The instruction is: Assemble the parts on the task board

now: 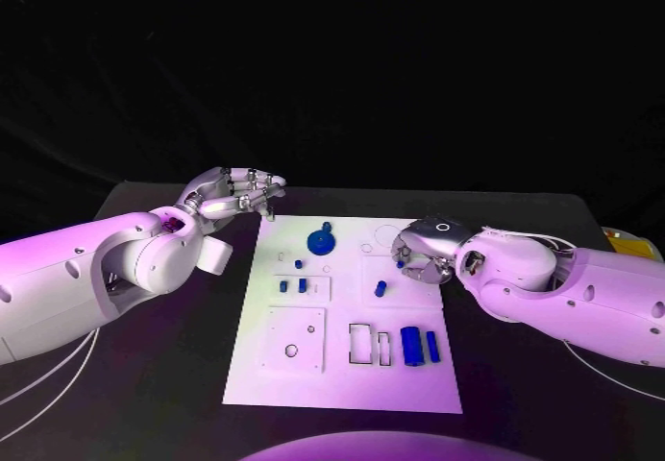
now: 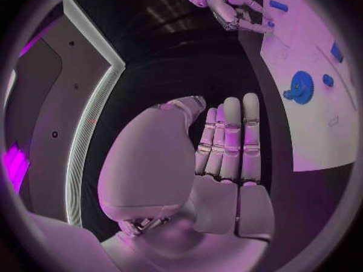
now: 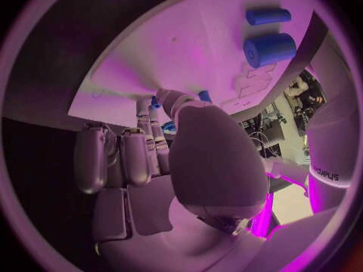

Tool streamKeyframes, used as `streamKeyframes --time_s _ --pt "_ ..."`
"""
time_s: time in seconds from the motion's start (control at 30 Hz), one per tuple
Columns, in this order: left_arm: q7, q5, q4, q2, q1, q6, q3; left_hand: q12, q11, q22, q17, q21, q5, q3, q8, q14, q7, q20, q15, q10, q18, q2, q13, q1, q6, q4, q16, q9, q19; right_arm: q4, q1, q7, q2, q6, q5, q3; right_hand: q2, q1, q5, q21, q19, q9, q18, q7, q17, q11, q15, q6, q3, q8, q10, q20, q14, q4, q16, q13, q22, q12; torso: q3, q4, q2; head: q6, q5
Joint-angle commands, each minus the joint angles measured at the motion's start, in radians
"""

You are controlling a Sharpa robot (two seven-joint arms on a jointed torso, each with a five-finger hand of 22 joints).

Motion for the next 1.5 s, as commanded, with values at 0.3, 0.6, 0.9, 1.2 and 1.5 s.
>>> streamKeyframes --time_s 0.3,0.6,0.9,1.2,1.5 --pt "0.007 0.01 0.002 0.002 0.001 0.019 0.001 -0.006 0.006 -0.002 -0.002 -0.006 -0.001 0.0 -0.003 -0.003 0.003 0.002 0.002 0.0 0.005 0.0 -0.002 -0.005 -0.006 -0.004 -0.006 -0.001 0.009 -0.014 -0.018 -0.017 0.016 0.017 -0.023 -0.001 0.039 0.004 -0.03 0.051 0.026 0.002 -0.021 -0.01 0.021 -0.011 -0.015 0.038 0.044 0.013 0.055 -0.007 0.04 -0.019 0.019 -0.014 0.178 -0.022 0.0016 -0.0002 0.0 -0.005 0.003" --pt "0.003 0.006 0.001 0.003 0.0 0.018 0.001 -0.007 0.006 -0.003 -0.003 -0.007 -0.001 0.001 -0.003 -0.003 0.004 0.002 0.002 0.0 0.005 0.001 -0.003 -0.004 -0.006 -0.005 -0.007 -0.001 0.009 -0.016 -0.025 -0.036 0.022 -0.007 -0.02 -0.001 0.081 0.009 -0.084 0.081 0.039 0.012 -0.027 -0.018 0.025 -0.02 -0.025 0.06 0.089 0.025 0.089 -0.011 0.041 -0.05 0.024 -0.019 0.193 -0.038 0.0009 0.0 -0.001 -0.008 0.0" --pt "-0.005 0.0 -0.001 0.005 0.0 0.016 0.001 -0.01 0.008 -0.004 -0.004 -0.008 0.0 0.002 -0.005 -0.002 0.006 0.002 0.003 -0.001 0.005 0.001 -0.005 0.002 -0.009 -0.011 -0.009 -0.001 0.011 -0.006 -0.028 -0.042 0.018 -0.036 -0.019 -0.001 0.107 0.006 -0.105 0.097 0.045 0.03 -0.03 -0.024 0.017 -0.028 -0.031 0.071 0.127 0.043 0.123 -0.016 0.04 -0.081 0.021 -0.019 0.201 -0.047 0.0009 0.0001 -0.002 -0.009 0.001" --pt "-0.008 -0.002 -0.004 0.006 0.0 0.015 0.001 -0.015 0.01 -0.005 -0.005 -0.01 0.0 0.003 -0.007 -0.002 0.009 0.003 0.004 -0.003 0.005 0.0 -0.007 0.006 -0.013 -0.015 -0.01 -0.002 0.013 0.017 -0.028 -0.041 0.002 -0.074 -0.01 0.0 0.103 -0.01 -0.109 0.101 0.047 0.039 -0.031 -0.027 0.014 -0.03 -0.033 0.073 0.134 0.051 0.134 -0.018 0.039 -0.088 0.019 -0.019 0.204 -0.053 0.0004 -0.0007 -0.002 -0.004 0.0" --pt "-0.011 -0.003 -0.009 0.008 0.0 0.016 0.001 -0.019 0.013 -0.005 -0.006 -0.011 0.0 0.002 -0.01 -0.002 0.011 0.004 0.006 -0.006 0.005 -0.002 -0.01 0.005 -0.018 -0.017 -0.012 -0.003 0.015 0.037 -0.026 -0.04 -0.013 -0.109 0.011 0.005 0.099 -0.019 -0.115 0.1 0.047 0.043 -0.031 -0.028 0.011 -0.031 -0.034 0.073 0.135 0.054 0.137 -0.019 0.039 -0.09 0.018 -0.02 0.204 -0.058 0.0003 -0.0005 -0.003 -0.002 -0.001"
